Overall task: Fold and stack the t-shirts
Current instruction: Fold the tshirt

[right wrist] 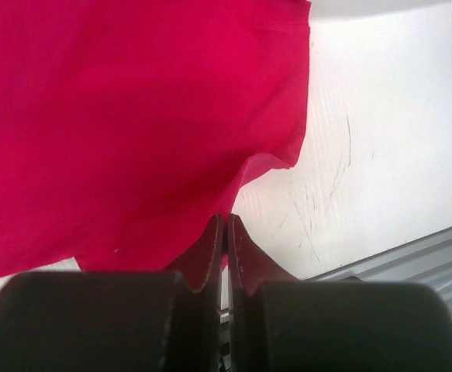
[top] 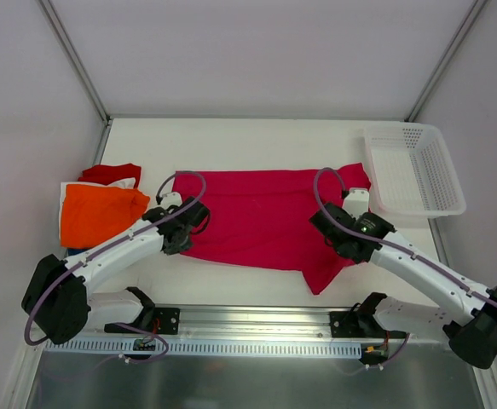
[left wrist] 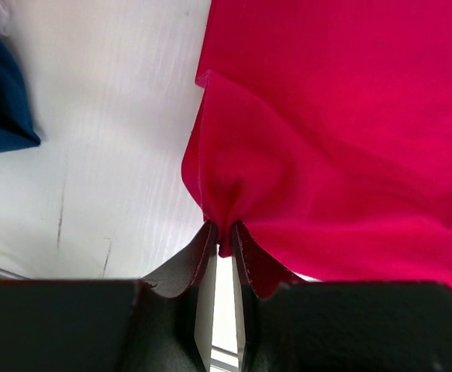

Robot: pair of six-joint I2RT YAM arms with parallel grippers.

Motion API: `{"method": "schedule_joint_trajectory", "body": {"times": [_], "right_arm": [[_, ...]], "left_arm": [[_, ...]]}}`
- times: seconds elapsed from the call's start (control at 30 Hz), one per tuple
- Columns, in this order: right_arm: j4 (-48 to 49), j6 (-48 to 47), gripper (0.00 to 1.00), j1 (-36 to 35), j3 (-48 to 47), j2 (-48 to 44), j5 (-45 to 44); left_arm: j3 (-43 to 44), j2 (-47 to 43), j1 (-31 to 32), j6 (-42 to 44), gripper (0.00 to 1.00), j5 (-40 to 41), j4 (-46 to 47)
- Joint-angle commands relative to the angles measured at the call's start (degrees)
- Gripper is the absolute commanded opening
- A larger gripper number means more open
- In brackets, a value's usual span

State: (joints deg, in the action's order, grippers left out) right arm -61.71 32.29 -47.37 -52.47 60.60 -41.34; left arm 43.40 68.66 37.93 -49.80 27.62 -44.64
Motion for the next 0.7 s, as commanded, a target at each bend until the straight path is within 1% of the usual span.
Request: {"method": "schedule_joint_trajectory", "body": {"times": [0.0, 0.17, 0.3, 0.4, 0.6, 0.63, 0.67], "right_arm": [[3.26, -4.51, 0.00, 3.24, -2.64, 0.48, -1.37], [8.96, -11.27, 0.00, 10.63, -4.66, 3.12, -0.15], [14.32, -16.03, 0.00, 17.38, -6.68, 6.98, 1.70], [16.18, -19.27, 0.00, 21.25, -9.40, 9.70, 3.02], [20.22, -24.55, 0.00, 27.59, -16.87, 19.28, 6.88], [20.49, -25.17, 0.00, 28.21, -18.01, 21.99, 7.85], [20.67, -25.70, 0.00, 29.35, -20.54, 23.32, 8.29]], "left_arm": [[5.72, 2.43, 0.39, 2.07, 0.11, 4.11, -1.41], [13.10, 10.07, -0.75, 4.27, 0.12, 6.13, -1.32], [18.12, 16.48, -2.51, 6.46, 0.12, 6.31, -1.24], [21.63, 19.56, -4.44, 8.13, 0.12, 5.96, -1.06], [25.86, 23.87, -9.89, 10.77, 0.11, 4.29, -0.80], [27.25, 24.49, -10.59, 11.30, 0.11, 3.42, -0.62], [28.05, 26.07, -11.56, 11.91, 0.11, 3.15, -0.62]]}}
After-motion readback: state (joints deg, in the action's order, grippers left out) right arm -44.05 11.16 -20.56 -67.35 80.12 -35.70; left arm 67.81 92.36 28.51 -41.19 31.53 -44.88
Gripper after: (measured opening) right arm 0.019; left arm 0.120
